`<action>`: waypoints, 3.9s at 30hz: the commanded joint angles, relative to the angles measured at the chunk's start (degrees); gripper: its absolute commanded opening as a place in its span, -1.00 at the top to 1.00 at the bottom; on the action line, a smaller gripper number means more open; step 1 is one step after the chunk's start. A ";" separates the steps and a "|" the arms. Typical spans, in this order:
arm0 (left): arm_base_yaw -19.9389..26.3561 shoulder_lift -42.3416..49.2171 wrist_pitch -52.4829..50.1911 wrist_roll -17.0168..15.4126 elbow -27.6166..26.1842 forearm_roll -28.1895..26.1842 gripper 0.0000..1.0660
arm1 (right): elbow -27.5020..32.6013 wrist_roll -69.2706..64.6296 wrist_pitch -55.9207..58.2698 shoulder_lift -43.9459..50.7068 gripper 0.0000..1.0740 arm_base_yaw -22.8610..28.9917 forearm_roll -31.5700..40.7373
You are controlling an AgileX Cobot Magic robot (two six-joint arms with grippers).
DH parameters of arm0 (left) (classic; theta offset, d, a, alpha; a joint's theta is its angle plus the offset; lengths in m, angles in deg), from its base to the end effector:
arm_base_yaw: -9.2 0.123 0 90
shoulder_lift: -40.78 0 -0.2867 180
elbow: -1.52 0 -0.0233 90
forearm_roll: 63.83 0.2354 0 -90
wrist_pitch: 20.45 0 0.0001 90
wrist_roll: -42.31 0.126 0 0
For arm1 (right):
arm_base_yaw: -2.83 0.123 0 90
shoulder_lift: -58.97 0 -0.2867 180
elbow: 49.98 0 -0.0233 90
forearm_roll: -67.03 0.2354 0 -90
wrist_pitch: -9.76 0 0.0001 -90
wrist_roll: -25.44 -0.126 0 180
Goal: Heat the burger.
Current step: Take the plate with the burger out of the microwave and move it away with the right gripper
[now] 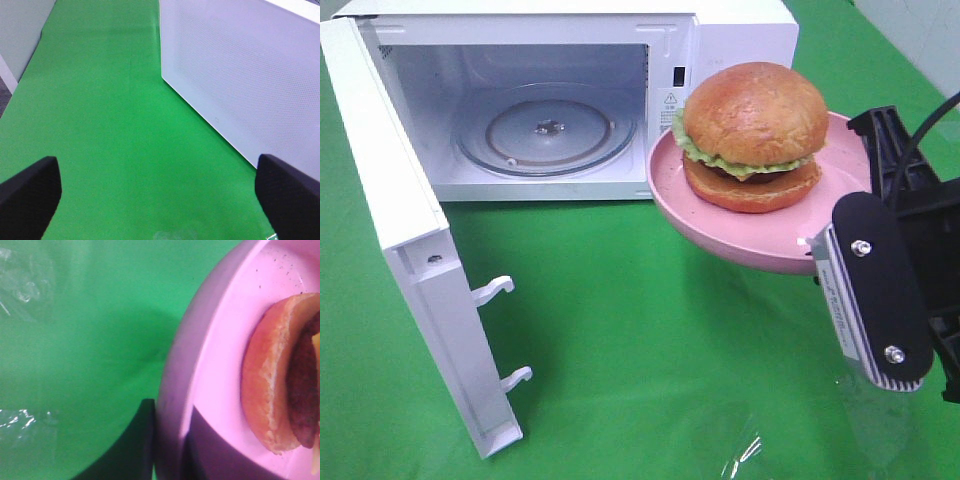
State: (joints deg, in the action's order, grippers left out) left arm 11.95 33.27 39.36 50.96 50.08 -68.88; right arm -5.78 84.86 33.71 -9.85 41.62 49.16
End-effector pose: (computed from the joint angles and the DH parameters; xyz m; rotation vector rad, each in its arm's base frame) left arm 0.0116 -0.0090 0.2565 0.1074 2.0166 0.0211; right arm 0.1728 0.1187 0.2298 -1.9971 1.3539 -0.4531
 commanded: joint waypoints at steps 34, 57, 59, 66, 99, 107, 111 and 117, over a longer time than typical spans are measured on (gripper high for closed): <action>0.06 1.03 -0.06 -0.57 0.11 -0.06 -0.83 | 0.80 -82.10 29.79 2.06 1.00 -0.34 -32.31; 0.06 1.03 -0.06 -0.57 0.11 -0.06 -0.83 | 0.80 -117.00 30.83 -23.20 1.00 -0.52 -37.87; 0.06 1.03 -0.06 -0.57 0.11 -0.06 -0.83 | 0.80 -120.26 29.68 -25.10 1.00 -0.57 -37.99; 0.06 1.03 -0.06 -0.57 0.11 -0.06 -0.83 | 0.80 -123.47 24.69 -33.29 1.00 -4.81 -39.48; 0.06 1.03 -0.06 -0.57 0.11 -0.06 -0.83 | -1.20 -107.09 17.70 -26.93 0.03 -11.00 -22.92; 0.06 1.03 -0.06 -0.57 0.11 -0.06 -0.83 | -1.20 -86.34 15.01 -10.94 -0.20 -11.00 -6.93; 0.06 1.03 -0.06 -0.57 0.11 -0.06 -0.83 | -1.20 -80.39 14.78 -4.98 -0.40 -11.00 -1.32; 0.06 1.03 -0.06 -0.57 0.11 -0.06 -0.83 | -1.20 -72.88 17.88 7.79 -0.50 -11.00 8.37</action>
State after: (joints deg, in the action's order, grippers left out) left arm 11.95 33.27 39.36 50.96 50.08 -68.82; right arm -6.87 9.17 49.41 -5.78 30.68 54.77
